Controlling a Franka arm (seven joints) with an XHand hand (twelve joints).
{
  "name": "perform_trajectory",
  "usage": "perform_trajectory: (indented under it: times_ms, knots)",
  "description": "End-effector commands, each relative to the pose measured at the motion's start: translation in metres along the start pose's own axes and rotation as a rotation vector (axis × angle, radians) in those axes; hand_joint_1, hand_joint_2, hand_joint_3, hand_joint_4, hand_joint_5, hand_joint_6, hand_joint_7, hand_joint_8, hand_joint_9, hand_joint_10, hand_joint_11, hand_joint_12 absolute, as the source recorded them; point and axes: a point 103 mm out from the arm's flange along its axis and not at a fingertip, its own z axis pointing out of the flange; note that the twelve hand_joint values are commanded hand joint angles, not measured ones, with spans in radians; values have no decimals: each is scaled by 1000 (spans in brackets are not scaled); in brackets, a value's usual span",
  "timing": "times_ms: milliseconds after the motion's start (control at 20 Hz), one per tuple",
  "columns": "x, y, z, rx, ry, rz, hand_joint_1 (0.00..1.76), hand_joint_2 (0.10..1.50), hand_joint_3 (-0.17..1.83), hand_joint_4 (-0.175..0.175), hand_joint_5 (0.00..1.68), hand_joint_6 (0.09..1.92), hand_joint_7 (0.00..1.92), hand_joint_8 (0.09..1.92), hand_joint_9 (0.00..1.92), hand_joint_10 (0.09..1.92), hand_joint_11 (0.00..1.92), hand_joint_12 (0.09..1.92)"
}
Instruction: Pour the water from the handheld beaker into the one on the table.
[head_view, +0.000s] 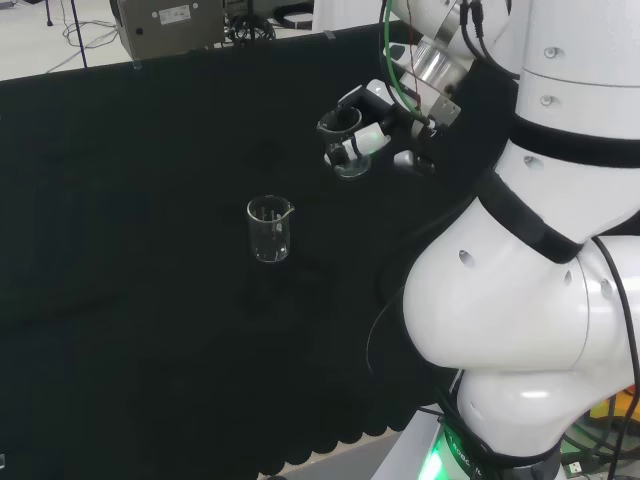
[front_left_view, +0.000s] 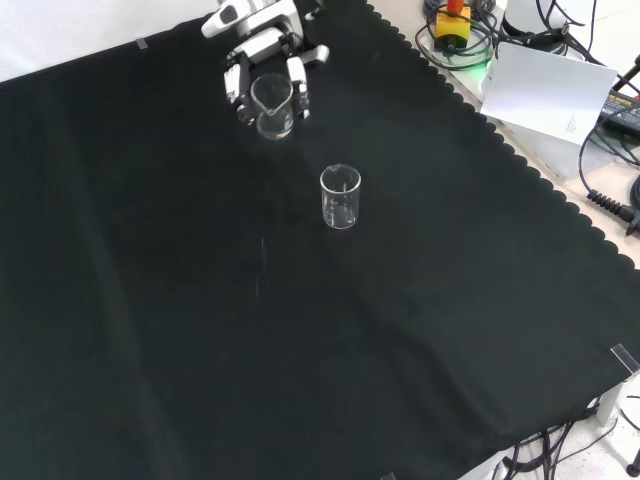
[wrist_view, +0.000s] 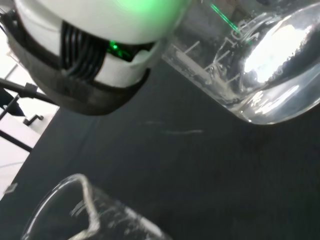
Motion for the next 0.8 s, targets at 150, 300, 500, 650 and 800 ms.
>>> perform_trajectory:
  times_ms: [150,300,500,650,800]
  knots:
    - [43,-56,-7,106,-91,13,1542,648,535,-175,1285,530,1434,506,1640,87,1150,715]
    - [58,-64,0,144,-137,19,1542,649,532,-175,1286,526,1436,502,1640,87,1152,709]
    - [70,-68,12,207,-161,49,1542,650,530,-175,1287,524,1438,495,1641,87,1153,708]
    - [76,-69,22,244,-195,65,1542,650,528,-175,1288,521,1440,492,1641,87,1154,705]
    - [79,-67,31,280,-242,85,1542,651,527,-175,1288,518,1441,489,1641,87,1155,703]
